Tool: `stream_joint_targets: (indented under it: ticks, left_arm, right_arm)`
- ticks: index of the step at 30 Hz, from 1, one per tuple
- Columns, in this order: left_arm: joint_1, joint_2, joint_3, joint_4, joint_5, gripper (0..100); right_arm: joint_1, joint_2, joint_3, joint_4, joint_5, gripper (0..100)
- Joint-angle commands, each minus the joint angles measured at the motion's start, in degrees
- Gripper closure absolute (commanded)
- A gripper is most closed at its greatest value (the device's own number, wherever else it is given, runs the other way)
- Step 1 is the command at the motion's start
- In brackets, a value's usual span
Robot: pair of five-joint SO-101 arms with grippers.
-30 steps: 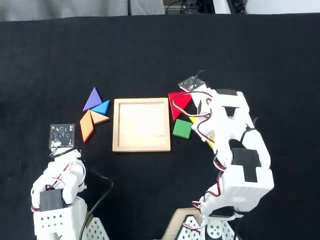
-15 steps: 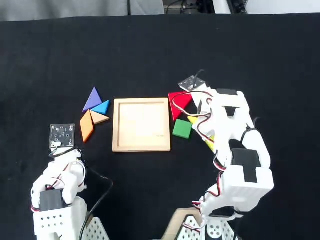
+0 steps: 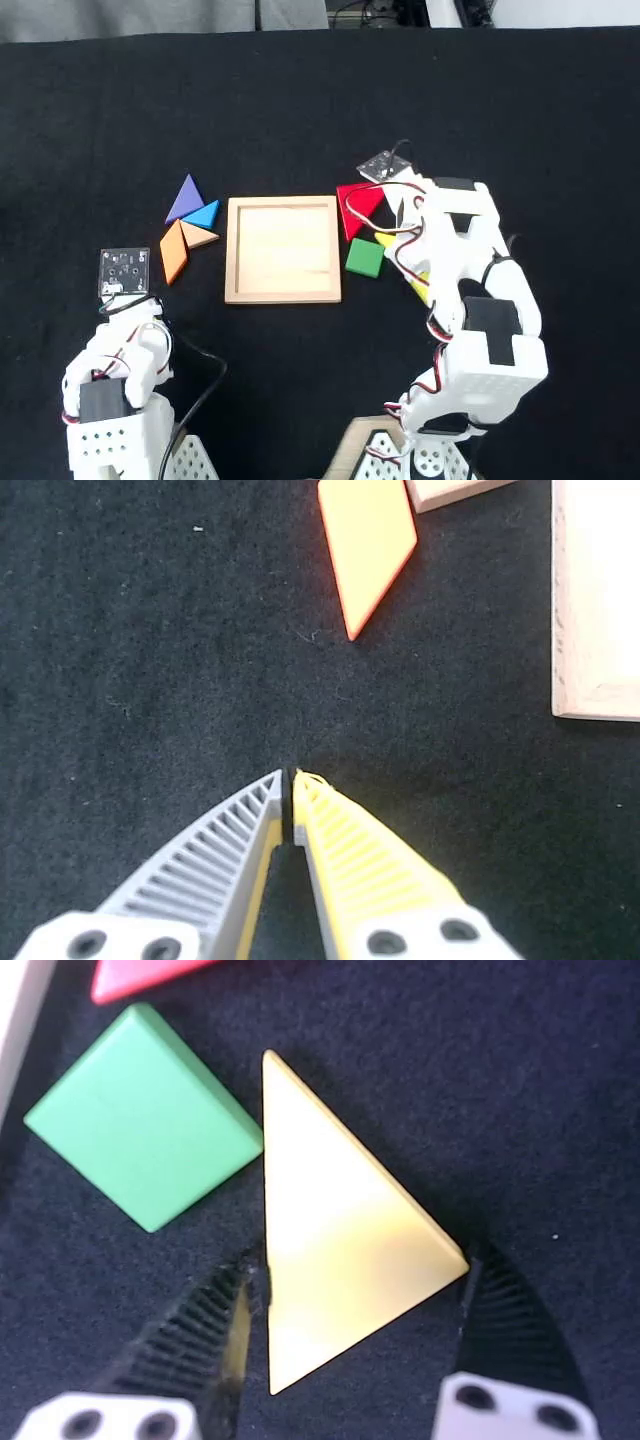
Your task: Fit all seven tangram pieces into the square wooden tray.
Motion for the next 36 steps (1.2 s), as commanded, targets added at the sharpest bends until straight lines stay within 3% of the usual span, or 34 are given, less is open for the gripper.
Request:
stream_joint_targets:
  ticks: [1,13,28,32,36]
  left_arm:
    - [0.1,-0.2,1.1,0.4,-0.4,97]
    - [0.1,-0.2,1.1,0.4,-0.4,97]
    - [0.1,-0.2,1.1,0.4,-0.4,97]
    - [0.1,-0.2,1.1,0.4,-0.4,97]
    - [0.1,-0.2,1.1,0.4,-0.4,97]
  right_arm:
    - [0.6,-0.1,-1.8,0.6,0.6,74.8]
    - [0.9,-0.4,-1.9,0.8,0.4,74.8]
    - [-1.4,-16.1,-8.2,17.6,0.9,74.8]
    - [-6.8,-17.7,-10.0,19.5,1.6,74.8]
    - [-16.1,-18.2,-11.2,19.4,7.3,74.8]
